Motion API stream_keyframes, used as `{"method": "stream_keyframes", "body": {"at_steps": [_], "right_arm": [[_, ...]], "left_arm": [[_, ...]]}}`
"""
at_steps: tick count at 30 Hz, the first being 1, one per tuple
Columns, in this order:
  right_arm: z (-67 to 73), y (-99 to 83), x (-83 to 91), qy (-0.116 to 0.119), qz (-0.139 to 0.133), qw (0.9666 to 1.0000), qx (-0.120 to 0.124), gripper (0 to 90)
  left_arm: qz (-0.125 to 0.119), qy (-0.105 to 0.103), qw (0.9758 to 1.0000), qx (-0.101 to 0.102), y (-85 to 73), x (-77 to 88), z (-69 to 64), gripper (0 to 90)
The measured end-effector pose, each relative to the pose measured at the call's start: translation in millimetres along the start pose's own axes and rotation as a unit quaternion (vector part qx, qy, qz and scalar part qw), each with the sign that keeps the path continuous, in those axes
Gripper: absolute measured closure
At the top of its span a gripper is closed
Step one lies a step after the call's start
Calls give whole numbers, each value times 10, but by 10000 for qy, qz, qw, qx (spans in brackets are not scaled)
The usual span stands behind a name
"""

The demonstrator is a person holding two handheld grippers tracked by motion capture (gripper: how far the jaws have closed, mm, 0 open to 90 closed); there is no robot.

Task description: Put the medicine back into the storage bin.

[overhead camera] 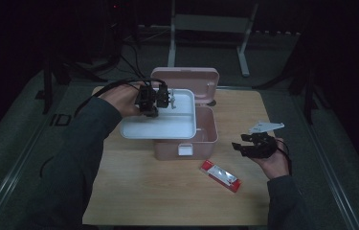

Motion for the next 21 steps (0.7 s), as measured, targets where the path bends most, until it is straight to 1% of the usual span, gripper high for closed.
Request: {"method": "stream_keyframes", "body": {"at_steps": [3, 5, 7, 8, 11, 12, 16, 18, 20, 21], "right_arm": [[-3, 1, 5, -3, -5, 10000, -4, 459], [-7, 0, 10, -7, -7, 10000, 8, 459], [-12, -5, 14, -11, 2, 10000, 7, 459], [-14, -6, 16, -15, 3, 10000, 5, 459], [-19, -6, 19, -19, 6, 10000, -1, 459], [-20, -6, 20, -19, 6, 10000, -2, 459], [-21, -7, 24, -22, 3, 10000, 3, 459], [-25, -9, 26, -31, 7, 10000, -7, 460], [-28, -10, 26, -37, 7, 10000, 1, 460], [-26, -11, 25, -35, 11, 10000, -4, 460]], "left_arm": [[-28, -8, 10000, 51, -22, 10, 4, 888], [-28, 16, 10000, 26, -42, 16, 20, 889], [-27, 0, 10000, 86, -67, 16, 11, 888], [-16, 20, 10000, 55, -79, 18, 19, 888], [15, 1, 10000, 96, -110, 16, 11, 888], [31, 15, 10000, 64, -120, 18, 21, 889], [23, 0, 9999, 155, -164, 19, 18, 889], [28, 20, 9999, 114, -187, 26, 32, 888], [43, 10, 9999, 165, -212, 29, 25, 888], [63, 31, 9999, 129, -223, 32, 34, 888]]}}
Point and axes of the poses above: each handheld gripper's, and its own axes: x roughly backward along the jaws, y roughly out of its top, z roughly to its left, the point moved 10 cm from there along -x, roughly forward along the jaws, and after that the axes turned 3 degrees about x, right-handed, at the moved point
